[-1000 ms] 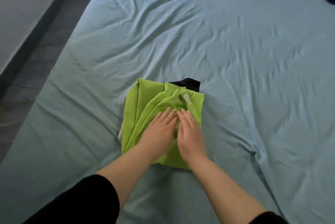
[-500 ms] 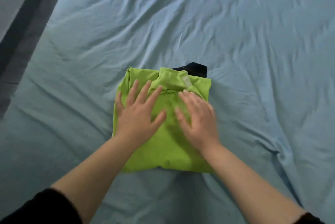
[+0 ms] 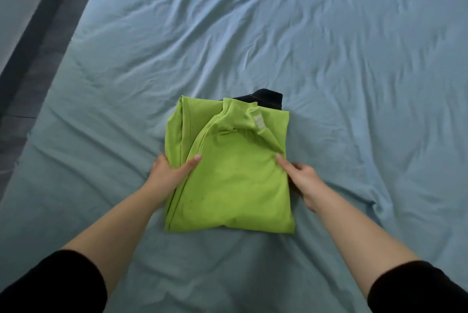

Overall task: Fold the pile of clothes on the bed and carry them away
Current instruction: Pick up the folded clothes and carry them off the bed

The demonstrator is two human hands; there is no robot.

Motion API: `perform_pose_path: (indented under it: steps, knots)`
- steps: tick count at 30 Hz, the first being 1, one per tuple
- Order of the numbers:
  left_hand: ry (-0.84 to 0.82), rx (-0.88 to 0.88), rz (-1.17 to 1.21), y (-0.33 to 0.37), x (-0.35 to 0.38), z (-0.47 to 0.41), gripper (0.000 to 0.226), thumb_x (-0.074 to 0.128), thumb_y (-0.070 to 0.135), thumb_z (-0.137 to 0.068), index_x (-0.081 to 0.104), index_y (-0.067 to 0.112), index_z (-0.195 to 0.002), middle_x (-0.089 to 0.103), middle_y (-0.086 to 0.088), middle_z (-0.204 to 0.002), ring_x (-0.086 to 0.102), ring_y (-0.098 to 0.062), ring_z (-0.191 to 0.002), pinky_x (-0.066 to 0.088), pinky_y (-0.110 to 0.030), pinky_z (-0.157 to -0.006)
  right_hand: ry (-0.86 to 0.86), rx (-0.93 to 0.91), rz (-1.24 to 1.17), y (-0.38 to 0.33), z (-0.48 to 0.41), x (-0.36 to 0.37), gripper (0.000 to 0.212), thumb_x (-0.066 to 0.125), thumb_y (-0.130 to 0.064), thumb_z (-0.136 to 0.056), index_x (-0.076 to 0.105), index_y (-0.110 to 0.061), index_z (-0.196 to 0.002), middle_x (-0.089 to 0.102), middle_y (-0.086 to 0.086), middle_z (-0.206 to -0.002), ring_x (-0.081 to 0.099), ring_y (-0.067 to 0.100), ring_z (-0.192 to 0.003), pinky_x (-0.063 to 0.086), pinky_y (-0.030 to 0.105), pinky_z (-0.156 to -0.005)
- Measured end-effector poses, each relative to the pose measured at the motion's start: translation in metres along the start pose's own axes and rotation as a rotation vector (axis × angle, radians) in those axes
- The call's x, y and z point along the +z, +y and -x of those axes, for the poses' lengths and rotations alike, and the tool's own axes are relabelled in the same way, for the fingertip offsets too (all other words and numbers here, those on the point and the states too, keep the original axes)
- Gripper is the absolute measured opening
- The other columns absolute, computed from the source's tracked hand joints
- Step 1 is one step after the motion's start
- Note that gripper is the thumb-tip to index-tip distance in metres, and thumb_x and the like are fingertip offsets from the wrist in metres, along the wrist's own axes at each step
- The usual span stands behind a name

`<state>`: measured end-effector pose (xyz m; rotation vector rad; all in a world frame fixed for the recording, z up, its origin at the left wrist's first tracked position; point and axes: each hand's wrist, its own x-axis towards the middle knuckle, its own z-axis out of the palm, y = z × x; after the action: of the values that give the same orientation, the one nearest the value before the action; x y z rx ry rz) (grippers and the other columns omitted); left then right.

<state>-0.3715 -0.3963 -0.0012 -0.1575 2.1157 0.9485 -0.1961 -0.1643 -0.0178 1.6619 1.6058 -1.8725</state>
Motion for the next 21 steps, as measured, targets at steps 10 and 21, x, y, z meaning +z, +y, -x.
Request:
perform_pose_path:
  steps: [10,21]
  knots:
    - [-0.103,0.017,0.253,0.002,0.022,0.029,0.064,0.087,0.030,-0.067,0.057,0.016,-0.121,0.067,-0.005,-0.120,0.065,-0.021,-0.103,0.052,-0.038,-0.092,0.066,0.145,-0.141,0.017,0.025,0.032,0.087,0.067,-0.071,-0.068,0.054,-0.008,-0.127,0.063,0.011,-0.121,0.061,0.029,-0.107,0.047,0.043,-0.099]
    - [-0.243,0.013,0.321,-0.028,0.002,0.208,0.039,0.084,0.030,-0.071,0.065,0.028,-0.105,0.073,0.012,-0.097,0.069,-0.011,-0.090,0.053,-0.030,-0.078,0.127,0.268,-0.318,0.072,0.218,-0.027,0.071,0.061,-0.068,-0.076,0.059,-0.014,-0.121,0.069,0.007,-0.099,0.066,0.027,-0.089,0.053,0.038,-0.078]
